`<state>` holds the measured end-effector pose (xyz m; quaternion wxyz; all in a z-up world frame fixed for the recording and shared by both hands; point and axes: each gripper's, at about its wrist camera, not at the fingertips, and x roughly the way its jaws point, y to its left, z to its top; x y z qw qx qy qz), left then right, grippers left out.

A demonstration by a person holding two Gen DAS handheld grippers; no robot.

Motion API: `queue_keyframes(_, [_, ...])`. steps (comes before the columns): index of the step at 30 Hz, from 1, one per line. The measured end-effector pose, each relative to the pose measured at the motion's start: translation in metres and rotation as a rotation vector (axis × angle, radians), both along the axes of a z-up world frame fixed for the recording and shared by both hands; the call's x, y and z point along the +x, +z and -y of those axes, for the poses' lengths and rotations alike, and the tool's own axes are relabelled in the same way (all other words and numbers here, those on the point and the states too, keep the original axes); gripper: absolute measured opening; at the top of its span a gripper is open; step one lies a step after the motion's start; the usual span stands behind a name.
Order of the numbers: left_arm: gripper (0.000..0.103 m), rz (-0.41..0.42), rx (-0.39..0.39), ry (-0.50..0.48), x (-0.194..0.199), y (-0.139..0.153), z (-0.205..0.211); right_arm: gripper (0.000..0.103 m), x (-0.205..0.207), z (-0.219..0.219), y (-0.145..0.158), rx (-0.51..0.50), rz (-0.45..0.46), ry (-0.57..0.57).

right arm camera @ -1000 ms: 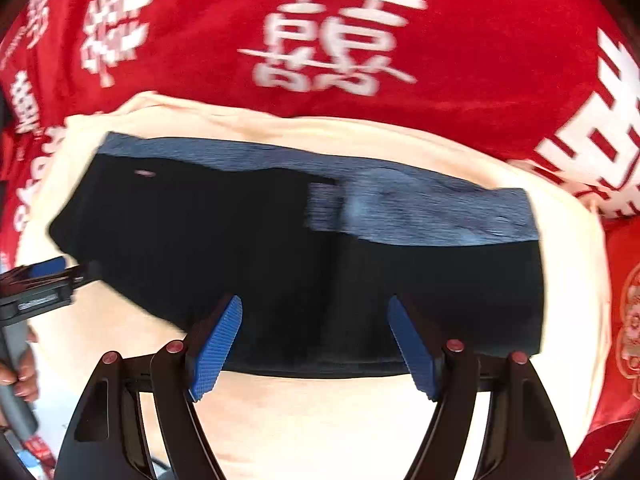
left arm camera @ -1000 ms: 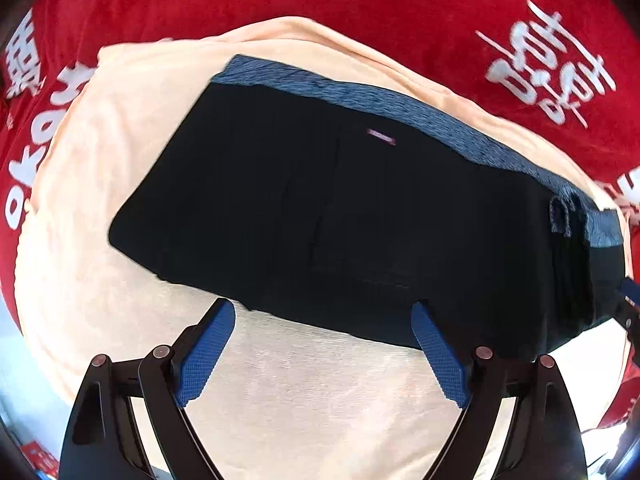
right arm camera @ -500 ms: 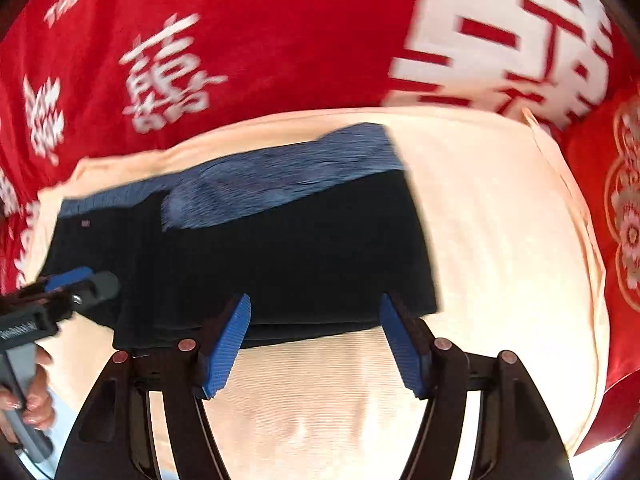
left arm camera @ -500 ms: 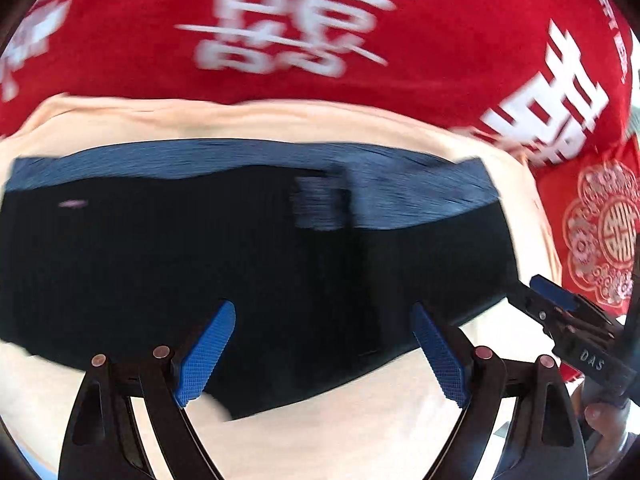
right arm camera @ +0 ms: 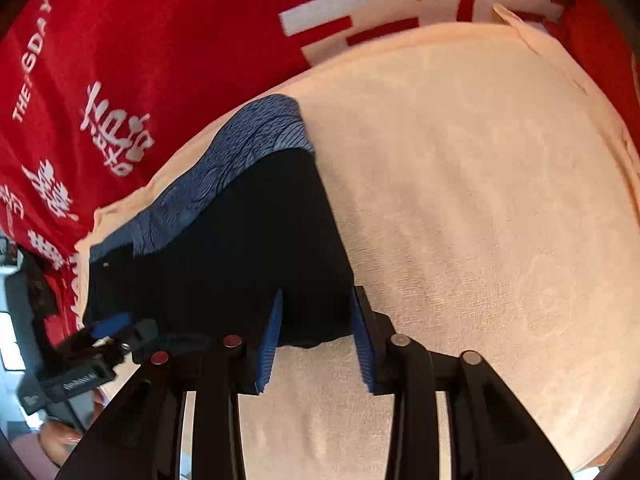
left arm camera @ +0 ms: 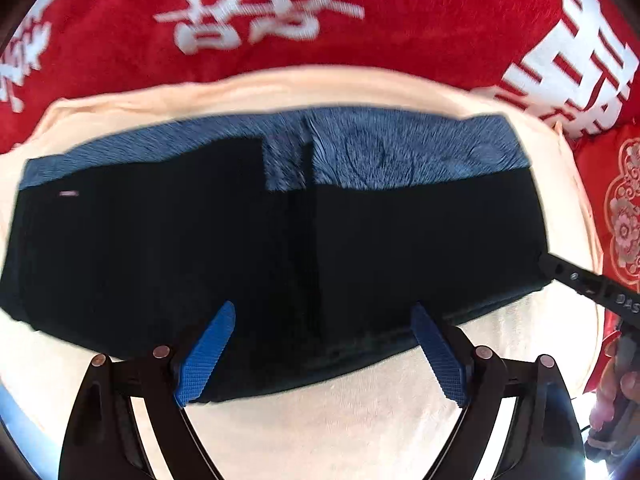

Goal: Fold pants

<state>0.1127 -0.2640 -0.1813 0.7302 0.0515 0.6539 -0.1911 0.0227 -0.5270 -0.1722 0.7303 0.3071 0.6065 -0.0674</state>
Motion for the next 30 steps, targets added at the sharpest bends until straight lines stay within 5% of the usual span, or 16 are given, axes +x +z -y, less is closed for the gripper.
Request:
queue_keyframes(5, [0.091, 0.067, -0.101, -0.006, -0.011, 0.06, -0.01, 0.043, -0.012, -0.008, 0.028, 0.042, -0.026, -0.012])
queue_keyframes(12, [0.091, 0.09, -0.349, -0.069, -0.024, 0.148, -0.007, 0.075, -0.033, -0.048, 0.082, 0.057, -0.008, 0.059])
queue_keyframes(18, [0.091, 0.209, -0.436, -0.148, -0.026, 0.208, 0.007, 0.078, -0.045, -0.06, 0.104, 0.067, 0.006, -0.021])
queue_keyframes(22, [0.091, 0.217, -0.533, -0.114, -0.015, 0.232, -0.005, 0.078, -0.048, -0.074, 0.116, 0.035, 0.009, -0.061])
queue_keyframes(28, [0.091, 0.246, -0.422, -0.201, -0.007, 0.225, -0.035, 0.078, -0.052, -0.113, 0.132, -0.025, 0.007, -0.103])
queue_keyframes(29, [0.102, 0.241, -0.416, -0.204, -0.007, 0.221, -0.044, 0.078, -0.052, -0.12, 0.133, -0.033, 0.004, -0.104])
queue_keyframes(30, [0.103, 0.23, -0.401, -0.21, -0.006, 0.217, -0.056, 0.078, -0.052, -0.128, 0.133, -0.039, 0.002, -0.105])
